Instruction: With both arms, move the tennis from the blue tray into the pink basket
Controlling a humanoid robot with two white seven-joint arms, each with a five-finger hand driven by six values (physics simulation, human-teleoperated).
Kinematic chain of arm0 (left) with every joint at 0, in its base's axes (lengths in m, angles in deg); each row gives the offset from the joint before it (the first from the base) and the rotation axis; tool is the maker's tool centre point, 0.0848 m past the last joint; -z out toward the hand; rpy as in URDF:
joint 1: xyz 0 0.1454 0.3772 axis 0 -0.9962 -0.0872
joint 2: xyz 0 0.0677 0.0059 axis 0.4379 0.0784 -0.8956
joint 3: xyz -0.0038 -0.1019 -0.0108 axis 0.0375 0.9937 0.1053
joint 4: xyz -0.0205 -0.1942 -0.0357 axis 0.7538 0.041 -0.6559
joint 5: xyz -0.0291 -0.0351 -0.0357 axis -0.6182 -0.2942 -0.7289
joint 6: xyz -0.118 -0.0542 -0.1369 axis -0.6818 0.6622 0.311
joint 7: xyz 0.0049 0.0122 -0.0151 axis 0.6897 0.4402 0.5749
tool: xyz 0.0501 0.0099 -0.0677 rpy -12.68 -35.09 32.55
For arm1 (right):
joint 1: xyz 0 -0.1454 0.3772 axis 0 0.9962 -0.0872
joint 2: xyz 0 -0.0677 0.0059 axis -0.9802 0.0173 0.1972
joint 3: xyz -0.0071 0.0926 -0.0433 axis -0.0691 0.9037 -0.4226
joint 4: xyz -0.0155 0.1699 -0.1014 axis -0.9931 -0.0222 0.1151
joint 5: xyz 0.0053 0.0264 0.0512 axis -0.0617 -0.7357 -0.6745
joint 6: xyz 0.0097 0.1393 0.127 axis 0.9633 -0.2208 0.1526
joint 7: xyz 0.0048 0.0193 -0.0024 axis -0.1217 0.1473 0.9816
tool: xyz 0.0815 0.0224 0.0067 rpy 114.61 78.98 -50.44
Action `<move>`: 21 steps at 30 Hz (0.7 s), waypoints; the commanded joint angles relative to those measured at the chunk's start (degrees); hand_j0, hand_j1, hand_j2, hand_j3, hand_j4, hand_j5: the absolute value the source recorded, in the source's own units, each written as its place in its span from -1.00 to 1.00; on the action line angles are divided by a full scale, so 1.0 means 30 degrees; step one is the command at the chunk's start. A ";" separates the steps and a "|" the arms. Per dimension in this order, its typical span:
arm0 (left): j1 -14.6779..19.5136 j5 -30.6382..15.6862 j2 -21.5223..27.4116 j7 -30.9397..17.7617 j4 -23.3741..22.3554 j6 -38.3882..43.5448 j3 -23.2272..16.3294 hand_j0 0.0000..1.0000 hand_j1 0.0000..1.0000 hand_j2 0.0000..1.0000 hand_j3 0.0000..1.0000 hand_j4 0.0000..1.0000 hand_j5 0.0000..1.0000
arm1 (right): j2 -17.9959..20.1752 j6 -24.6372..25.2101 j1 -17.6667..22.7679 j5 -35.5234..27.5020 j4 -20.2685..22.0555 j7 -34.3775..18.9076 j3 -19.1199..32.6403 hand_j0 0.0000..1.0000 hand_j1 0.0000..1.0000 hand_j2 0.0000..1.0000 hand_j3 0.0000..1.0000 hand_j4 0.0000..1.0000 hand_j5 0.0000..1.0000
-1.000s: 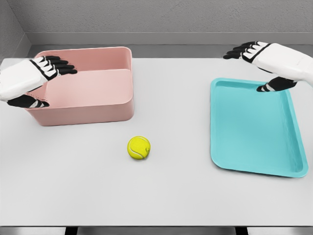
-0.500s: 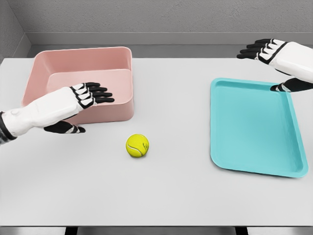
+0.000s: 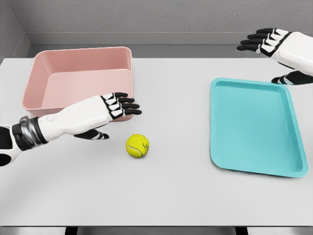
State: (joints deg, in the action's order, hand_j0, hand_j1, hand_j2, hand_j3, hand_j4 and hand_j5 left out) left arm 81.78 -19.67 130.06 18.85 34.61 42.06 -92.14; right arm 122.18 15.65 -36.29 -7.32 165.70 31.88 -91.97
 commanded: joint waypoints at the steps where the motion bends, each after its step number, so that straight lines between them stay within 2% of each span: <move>1: 0.0000 0.1167 0.0001 -0.0031 0.0001 0.0025 -0.0008 1.00 1.00 1.00 1.00 1.00 1.00 | 0.0009 0.0051 0.0000 -0.0103 -0.0180 0.0011 0.0219 1.00 1.00 1.00 1.00 1.00 1.00; 3: 0.0146 0.1695 0.0059 -0.0148 0.0001 0.0025 -0.0038 1.00 1.00 1.00 1.00 1.00 1.00 | 0.0009 0.0051 0.0000 -0.0103 -0.0239 0.0011 0.0219 1.00 1.00 1.00 1.00 1.00 1.00; 6: 0.0234 0.3335 0.0060 -0.0294 0.0001 0.0025 -0.0067 1.00 1.00 1.00 1.00 1.00 1.00 | 0.0009 0.0051 0.0000 -0.0103 -0.0238 0.0011 0.0190 1.00 1.00 1.00 1.00 1.00 1.00; 7: 0.0234 0.3686 -0.0145 -0.0324 0.0001 0.0025 -0.0447 1.00 1.00 1.00 1.00 1.00 1.00 | 0.0009 0.0051 0.0000 -0.0103 -0.0210 0.0011 0.0190 1.00 1.00 1.00 1.00 1.00 1.00; 8: 0.0147 0.3805 -0.0612 -0.0644 0.0001 0.0025 -0.1148 1.00 1.00 1.00 1.00 1.00 1.00 | 0.0009 0.0050 0.0029 -0.0103 -0.0209 0.0011 0.0190 1.00 1.00 1.00 1.00 1.00 1.00; 14: 0.0000 0.3805 -0.1962 -0.0734 0.0001 0.0025 -0.1590 1.00 1.00 1.00 1.00 1.00 1.00 | 0.0009 0.0050 0.0029 -0.0103 -0.0209 0.0011 0.0190 1.00 1.00 1.00 1.00 1.00 1.00; 17: 0.0234 0.3951 -0.1962 -0.0763 -0.0029 0.0025 -0.1824 1.00 1.00 1.00 1.00 1.00 1.00 | 0.0009 0.0022 0.0029 -0.0103 -0.0180 0.0011 0.0190 1.00 1.00 1.00 1.00 1.00 1.00; 21: 0.0468 0.5005 -0.2021 -0.0763 -0.0029 0.0025 -0.2292 1.00 1.00 1.00 1.00 1.00 1.00 | 0.0009 0.0050 0.0029 -0.0103 -0.0121 0.0011 0.0190 1.00 1.00 1.00 1.00 1.00 1.00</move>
State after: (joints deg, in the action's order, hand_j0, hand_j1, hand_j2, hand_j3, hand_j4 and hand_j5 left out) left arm 83.98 -5.58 124.12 16.56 34.52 42.06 -98.31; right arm 122.16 15.60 -36.12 -7.30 165.25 31.88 -91.42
